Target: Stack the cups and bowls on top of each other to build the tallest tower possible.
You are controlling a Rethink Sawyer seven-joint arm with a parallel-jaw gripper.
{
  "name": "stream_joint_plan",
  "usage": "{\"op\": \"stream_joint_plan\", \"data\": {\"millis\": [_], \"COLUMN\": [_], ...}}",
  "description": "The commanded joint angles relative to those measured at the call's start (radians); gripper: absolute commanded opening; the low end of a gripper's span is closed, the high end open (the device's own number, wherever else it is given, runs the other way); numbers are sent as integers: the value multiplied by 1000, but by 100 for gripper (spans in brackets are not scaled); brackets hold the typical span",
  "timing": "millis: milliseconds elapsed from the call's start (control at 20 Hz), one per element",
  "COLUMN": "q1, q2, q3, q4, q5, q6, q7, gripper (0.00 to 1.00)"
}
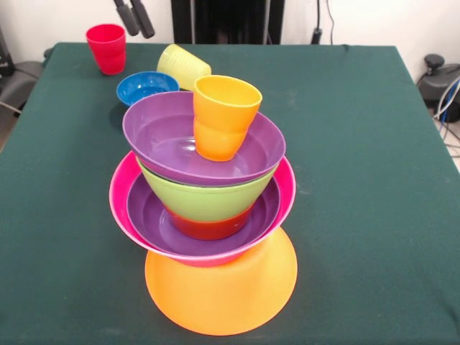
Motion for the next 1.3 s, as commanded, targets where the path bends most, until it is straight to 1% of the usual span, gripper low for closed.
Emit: {"op": "stream_joint_plan", "data": {"millis": [50, 200, 400, 650, 800, 1050, 1300], "q1": [-25, -58, -94, -135, -153, -178, -200], "q2": [50, 73, 108, 156, 181, 210, 214], "q3": [52, 56, 49, 47, 47, 47, 48], "q4": [216, 254, 264, 238, 226, 224, 278], "q5": [-56, -82, -123, -170, -195, -226, -247], "q6": [-80, -114, -133, -127, -115, -94, -108], "q7": [-111, -118, -148, -191, -199, -201, -165], "gripper": [100, 100, 100, 100, 100, 100, 100]}}
